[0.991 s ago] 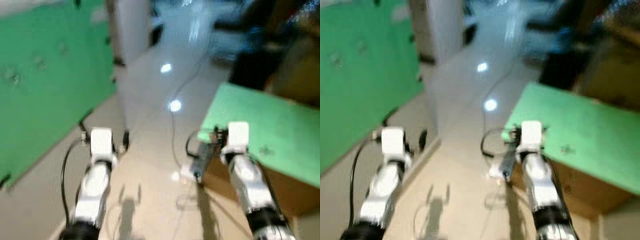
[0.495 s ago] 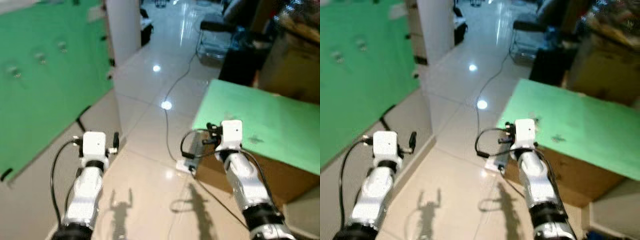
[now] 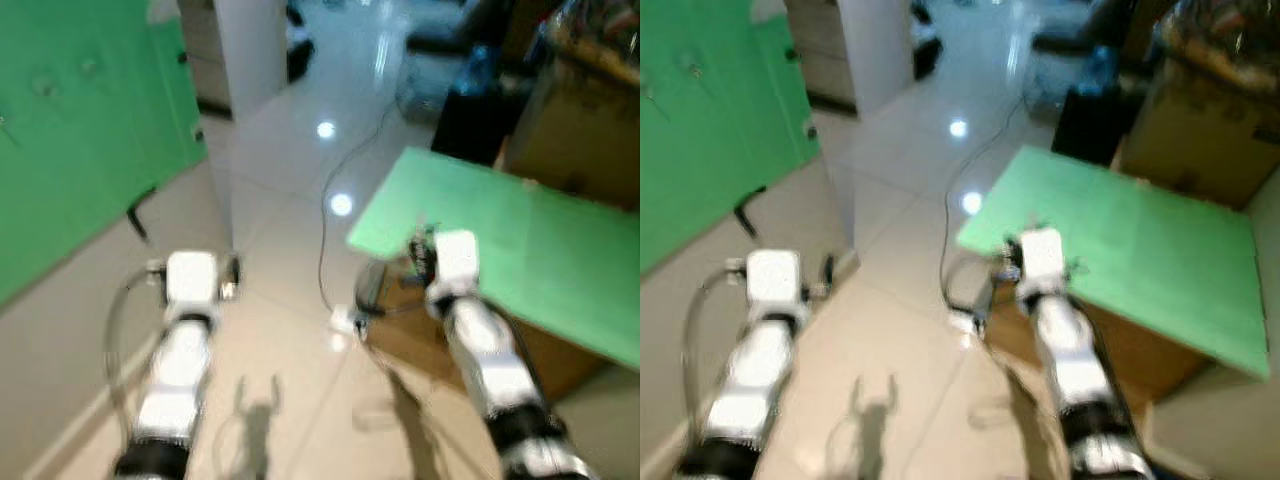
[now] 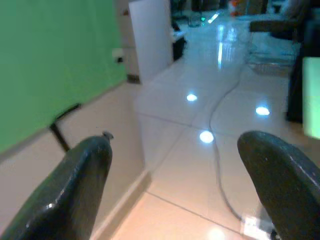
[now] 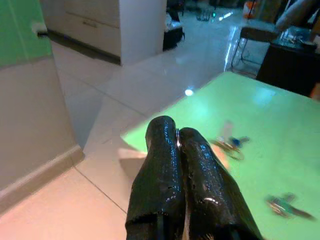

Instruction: Hang keys on a hook

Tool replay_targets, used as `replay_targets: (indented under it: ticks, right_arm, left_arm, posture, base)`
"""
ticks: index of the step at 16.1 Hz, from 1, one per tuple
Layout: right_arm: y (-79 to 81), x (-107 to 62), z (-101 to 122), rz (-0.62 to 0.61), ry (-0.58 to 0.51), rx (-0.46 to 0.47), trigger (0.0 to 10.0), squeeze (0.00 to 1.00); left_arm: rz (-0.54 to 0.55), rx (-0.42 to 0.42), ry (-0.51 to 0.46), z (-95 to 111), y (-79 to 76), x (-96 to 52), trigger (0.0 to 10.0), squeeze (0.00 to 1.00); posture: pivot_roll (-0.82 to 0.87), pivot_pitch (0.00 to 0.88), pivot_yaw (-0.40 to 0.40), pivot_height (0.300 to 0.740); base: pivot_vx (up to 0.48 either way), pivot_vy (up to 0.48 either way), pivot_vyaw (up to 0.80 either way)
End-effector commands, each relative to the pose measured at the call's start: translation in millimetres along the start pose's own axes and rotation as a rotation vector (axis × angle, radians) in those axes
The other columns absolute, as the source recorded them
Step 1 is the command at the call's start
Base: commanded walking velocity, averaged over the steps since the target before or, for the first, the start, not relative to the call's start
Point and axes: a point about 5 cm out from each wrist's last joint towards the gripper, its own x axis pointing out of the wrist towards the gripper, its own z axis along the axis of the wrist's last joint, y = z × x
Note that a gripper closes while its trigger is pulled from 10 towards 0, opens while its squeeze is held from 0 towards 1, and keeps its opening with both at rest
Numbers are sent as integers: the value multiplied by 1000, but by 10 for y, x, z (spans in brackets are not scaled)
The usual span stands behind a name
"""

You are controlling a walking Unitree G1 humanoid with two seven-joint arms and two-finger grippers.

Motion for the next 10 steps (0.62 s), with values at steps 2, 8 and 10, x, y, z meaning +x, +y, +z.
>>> replay_targets:
  ticks: [2,8,10]
  right_arm:
    - [-16,31,87,-9,-38,22,10000,0]
    - [-35,43,117,-7,-51,18,10000,0]
    - [-15,37,113,6,-51,7,10000,0]
  left_arm:
    - [14,24,18,-24,71,4,10000,0]
    - [13,-16,12,18,50,30,10000,0]
    - [35,-28,15,19,52,35,10000,0]
  posture:
    - [-32,0,-13,740]
    - [-37,0,-9,740]
    - [-39,0,-9,740]
  base:
    - [0,0,572]
    - [0,-80,564]
    - [0,-480,547]
